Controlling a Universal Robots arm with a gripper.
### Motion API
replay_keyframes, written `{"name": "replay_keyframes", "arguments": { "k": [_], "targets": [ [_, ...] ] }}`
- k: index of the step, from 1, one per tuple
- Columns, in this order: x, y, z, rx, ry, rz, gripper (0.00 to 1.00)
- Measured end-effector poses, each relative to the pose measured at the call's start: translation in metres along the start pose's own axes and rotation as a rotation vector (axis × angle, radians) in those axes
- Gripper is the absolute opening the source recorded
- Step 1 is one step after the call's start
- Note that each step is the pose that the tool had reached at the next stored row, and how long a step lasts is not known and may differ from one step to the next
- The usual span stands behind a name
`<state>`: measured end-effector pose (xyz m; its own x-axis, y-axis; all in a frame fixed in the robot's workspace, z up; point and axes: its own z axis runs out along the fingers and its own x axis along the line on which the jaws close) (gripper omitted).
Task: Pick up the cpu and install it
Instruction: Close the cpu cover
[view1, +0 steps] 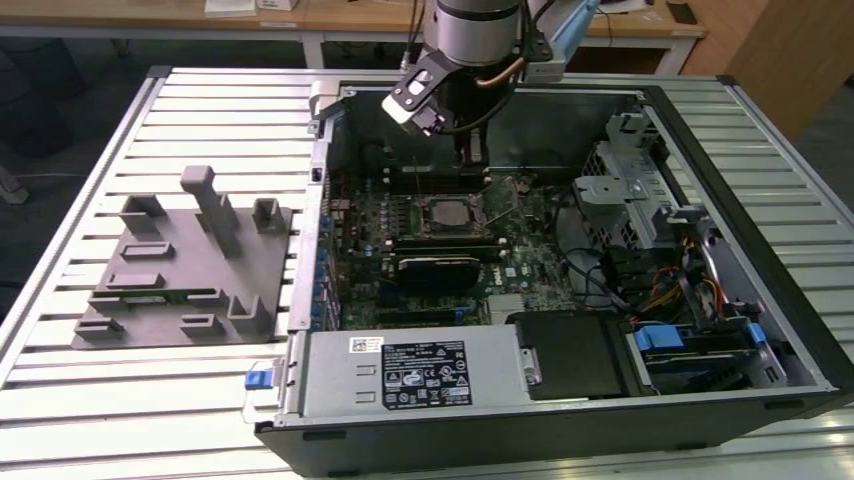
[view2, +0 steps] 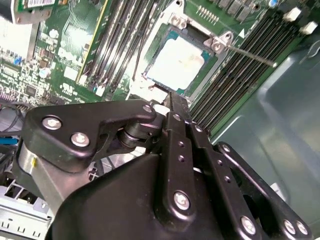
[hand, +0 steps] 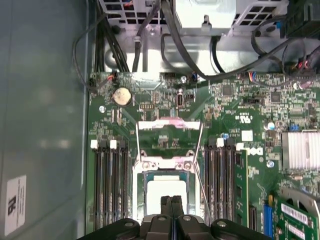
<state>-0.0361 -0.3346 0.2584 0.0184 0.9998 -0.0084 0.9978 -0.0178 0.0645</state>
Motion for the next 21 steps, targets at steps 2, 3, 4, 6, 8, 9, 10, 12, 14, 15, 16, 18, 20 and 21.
{"name": "replay_keyframes", "arguments": {
  "k": [2, 3, 4, 6, 8, 9, 10, 12, 14, 15, 16, 18, 20, 21],
  "targets": [
    [0.0, 0.0031, 0.0002, 0.0, 0.0, 0.0, 0.11],
    [0.0001, 0.0045, 0.0003, 0.0, 0.0, 0.0, 0.11],
    [0.0001, 0.0059, 0.0004, 0.0, 0.0, 0.0, 0.11],
    [0.0002, 0.0089, 0.0006, 0.0, 0.0, 0.0, 0.11],
    [0.0002, 0.0124, 0.0008, 0.0, -0.0001, 0.0, 0.11],
    [0.0003, 0.0142, 0.0009, 0.0, 0.0, 0.0, 0.11],
    [0.0003, 0.0161, 0.001, 0.0, 0.0, 0.0, 0.11],
    [0.0004, 0.02, 0.0013, 0.0, 0.0, 0.0, 0.11],
    [0.0004, 0.0238, 0.0015, 0.0, 0.0, 0.0, 0.11],
    [0.0005, 0.0257, 0.0016, 0.0001, -0.0001, 0.0, 0.11],
    [0.0005, 0.0275, 0.0018, 0.0, 0.0, 0.0, 0.11],
    [0.0006, 0.0312, 0.002, 0.0, 0.0, 0.0, 0.11],
    [0.0006, 0.0354, 0.0023, 0.0, 0.0, 0.0, 0.11],
    [0.0007, 0.0375, 0.0024, 0.0, 0.0, 0.0, 0.11]
  ]
}}
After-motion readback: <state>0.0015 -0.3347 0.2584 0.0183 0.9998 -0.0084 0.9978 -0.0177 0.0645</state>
